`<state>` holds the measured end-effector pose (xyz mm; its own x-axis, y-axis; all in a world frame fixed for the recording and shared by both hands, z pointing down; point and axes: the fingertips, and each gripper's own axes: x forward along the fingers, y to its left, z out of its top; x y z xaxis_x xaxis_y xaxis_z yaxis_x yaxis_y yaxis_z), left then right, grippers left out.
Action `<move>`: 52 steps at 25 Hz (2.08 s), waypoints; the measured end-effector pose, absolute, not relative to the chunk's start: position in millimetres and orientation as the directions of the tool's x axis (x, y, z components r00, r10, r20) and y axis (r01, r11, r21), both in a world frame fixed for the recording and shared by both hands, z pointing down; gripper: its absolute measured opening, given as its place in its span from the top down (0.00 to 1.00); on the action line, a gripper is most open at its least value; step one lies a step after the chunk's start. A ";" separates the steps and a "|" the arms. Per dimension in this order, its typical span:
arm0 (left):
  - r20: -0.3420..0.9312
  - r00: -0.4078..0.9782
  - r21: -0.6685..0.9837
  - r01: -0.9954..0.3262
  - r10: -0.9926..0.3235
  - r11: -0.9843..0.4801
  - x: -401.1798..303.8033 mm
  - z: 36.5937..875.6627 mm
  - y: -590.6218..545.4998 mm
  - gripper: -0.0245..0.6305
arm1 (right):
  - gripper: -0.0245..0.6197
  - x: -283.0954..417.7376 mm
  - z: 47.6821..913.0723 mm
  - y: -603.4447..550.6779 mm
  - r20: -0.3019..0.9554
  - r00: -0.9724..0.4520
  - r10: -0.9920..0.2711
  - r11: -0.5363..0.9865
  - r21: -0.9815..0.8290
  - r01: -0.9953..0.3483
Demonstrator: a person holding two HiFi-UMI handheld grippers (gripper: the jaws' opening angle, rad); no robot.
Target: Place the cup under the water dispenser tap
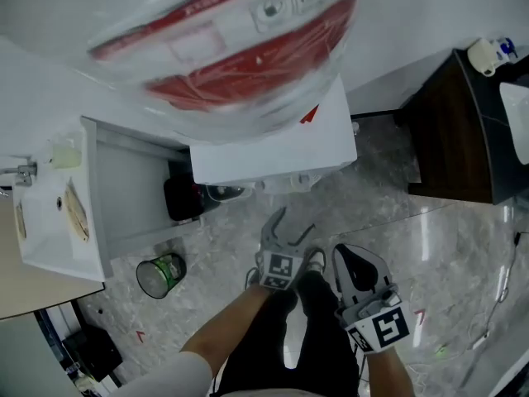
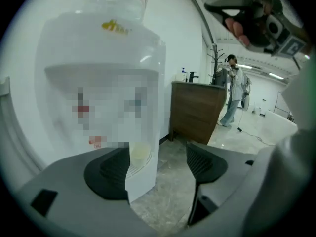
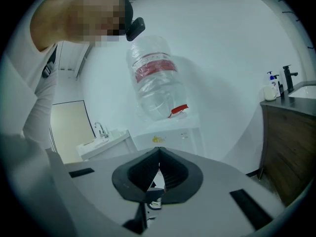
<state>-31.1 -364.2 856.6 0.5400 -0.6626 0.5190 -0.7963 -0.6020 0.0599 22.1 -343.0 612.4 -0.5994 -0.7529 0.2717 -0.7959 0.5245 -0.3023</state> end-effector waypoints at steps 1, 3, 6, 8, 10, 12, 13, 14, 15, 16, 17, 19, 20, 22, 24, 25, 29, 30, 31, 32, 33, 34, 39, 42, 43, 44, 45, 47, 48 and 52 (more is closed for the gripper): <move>0.505 0.562 0.070 -0.783 -0.655 -0.618 -28.3 833.6 -356.0 0.42 | 0.94 20.1 604.3 -340.0 0.276 -0.598 -0.753 0.524 -0.298 -0.798; 0.473 0.605 0.088 -0.756 -0.641 -0.649 -23.8 785.6 -339.7 0.42 | 0.94 16.0 586.3 -332.9 0.282 -0.595 -0.753 0.523 -0.293 -0.800; 0.429 0.649 0.111 -0.728 -0.628 -0.677 -24.4 716.4 -320.7 0.42 | 0.94 9.8 556.4 -320.2 0.284 -0.592 -0.755 0.523 -0.285 -0.803; 0.406 0.670 0.127 -0.715 -0.621 -0.688 -27.8 674.0 -309.6 0.43 | 0.94 8.3 535.5 -310.5 0.283 -0.584 -0.761 0.518 -0.277 -0.810; 0.381 0.686 0.142 -0.706 -0.620 -0.694 -32.8 632.1 -298.3 0.51 | 0.94 10.3 513.5 -300.5 0.281 -0.568 -0.774 0.504 -0.270 -0.820; 0.349 0.696 0.154 -0.703 -0.628 -0.694 -40.0 590.6 -289.0 0.62 | 0.94 13.5 491.7 -291.3 0.276 -0.552 -0.787 0.489 -0.266 -0.831; 0.332 0.700 0.158 -0.702 -0.632 -0.694 -43.8 571.0 -284.6 0.68 | 0.94 14.6 481.3 -286.7 0.273 -0.545 -0.792 0.483 -0.265 -0.835; 0.317 0.703 0.162 -0.701 -0.636 -0.694 -47.2 552.8 -279.9 0.73 | 0.94 15.1 471.5 -281.8 0.270 -0.541 -0.797 0.479 -0.263 -0.837; 0.304 0.705 0.168 -0.701 -0.640 -0.693 -50.0 535.3 -275.1 0.78 | 0.94 14.8 462.2 -276.9 0.267 -0.537 -0.800 0.477 -0.260 -0.839; 0.291 0.706 0.175 -0.703 -0.646 -0.689 -52.2 518.0 -270.8 0.82 | 0.94 13.9 453.2 -272.2 0.263 -0.536 -0.802 0.477 -0.257 -0.840; 0.276 0.704 0.179 -0.706 -0.654 -0.685 -54.0 501.0 -267.3 0.85 | 0.94 12.3 444.2 -268.2 0.257 -0.537 -0.804 0.480 -0.253 -0.840; 0.253 0.701 0.181 -0.712 -0.667 -0.679 -56.5 470.4 -260.7 0.92 | 0.94 8.1 425.8 -261.4 0.240 -0.542 -0.806 0.490 -0.244 -0.837; 0.250 0.703 0.182 -0.710 -0.666 -0.680 -57.0 458.1 -255.5 0.94 | 0.94 6.0 416.9 -257.2 0.232 -0.544 -0.806 0.495 -0.240 -0.835; 0.252 0.709 0.192 -0.704 -0.659 -0.684 -56.5 436.4 -243.2 0.95 | 0.94 2.3 401.0 -246.5 0.221 -0.548 -0.806 0.502 -0.234 -0.833; 0.245 0.708 0.197 -0.705 -0.662 -0.681 -55.8 414.7 -234.6 0.96 | 0.94 -1.9 388.3 -237.0 0.212 -0.552 -0.807 0.508 -0.229 -0.831; 0.241 0.707 0.195 -0.707 -0.665 -0.680 -56.1 405.0 -231.7 0.96 | 0.94 -4.3 382.4 -233.3 0.206 -0.553 -0.808 0.510 -0.226 -0.830; 0.231 0.709 0.182 -0.704 -0.666 -0.687 -59.5 379.6 -218.1 0.96 | 0.94 -10.8 359.1 -219.7 0.183 -0.551 -0.814 0.514 -0.212 -0.831; 0.228 0.708 0.180 -0.706 -0.669 -0.685 -60.7 374.1 -215.1 0.96 | 0.94 -11.6 354.2 -216.2 0.180 -0.550 -0.815 0.515 -0.209 -0.832; 0.224 0.706 0.180 -0.707 -0.672 -0.684 -61.8 368.2 -212.9 0.96 | 0.94 -12.4 350.0 -213.3 0.178 -0.550 -0.816 0.516 -0.205 -0.832; 0.219 0.706 0.182 -0.708 -0.674 -0.682 -62.5 362.5 -210.9 0.96 | 0.94 -13.3 346.6 -210.6 0.176 -0.551 -0.816 0.518 -0.201 -0.831; 0.215 0.707 0.186 -0.707 -0.674 -0.682 -62.9 357.8 -208.6 0.96 | 0.94 -14.2 344.0 -208.0 0.176 -0.552 -0.815 0.520 -0.198 -0.831; 0.211 0.707 0.188 -0.707 -0.674 -0.682 -63.3 354.0 -206.3 0.96 | 0.94 -15.4 342.0 -205.6 0.177 -0.554 -0.813 0.523 -0.195 -0.830; 0.198 0.704 0.185 -0.710 -0.682 -0.680 -69.4 341.3 -202.9 0.96 | 0.94 -24.7 335.9 -200.4 0.181 -0.563 -0.806 0.538 -0.168 -0.826; 0.191 0.702 0.185 -0.712 -0.686 -0.677 -72.4 337.3 -204.6 0.96 | 0.94 -28.1 334.1 -201.5 0.184 -0.559 -0.809 0.539 -0.149 -0.829; 0.189 0.702 0.185 -0.712 -0.687 -0.677 -72.9 337.0 -205.1 0.96 | 0.94 -28.8 332.7 -202.3 0.185 -0.558 -0.809 0.539 -0.145 -0.830; 0.187 0.701 0.184 -0.713 -0.688 -0.677 -73.4 336.9 -205.5 0.96 | 0.94 -29.1 331.8 -202.9 0.185 -0.557 -0.810 0.539 -0.142 -0.830; 0.185 0.701 0.183 -0.714 -0.689 -0.676 -73.9 336.9 -206.0 0.96 | 0.94 -29.0 331.8 -203.4 0.186 -0.555 -0.811 0.537 -0.141 -0.832; 0.182 0.699 0.186 -0.715 -0.691 -0.674 -74.8 336.8 -207.2 0.96 | 0.94 -28.1 333.3 -204.1 0.188 -0.549 -0.815 0.530 -0.142 -0.836; 0.182 0.699 0.188 -0.715 -0.691 -0.674 -75.0 336.8 -207.6 0.96 | 0.94 -28.1 333.1 -204.5 0.188 -0.547 -0.816 0.529 -0.141 -0.837; 0.176 0.699 0.188 -0.715 -0.693 -0.673 -76.2 336.9 -209.4 0.96 | 0.94 -30.8 328.1 -207.1 0.190 -0.550 -0.813 0.536 -0.122 -0.835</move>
<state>-76.2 -209.4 336.9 0.6992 -0.6929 0.1762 -0.7148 -0.6734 0.1885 -30.8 -207.1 328.1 -0.5495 -0.8135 0.1903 -0.8355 0.5357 -0.1225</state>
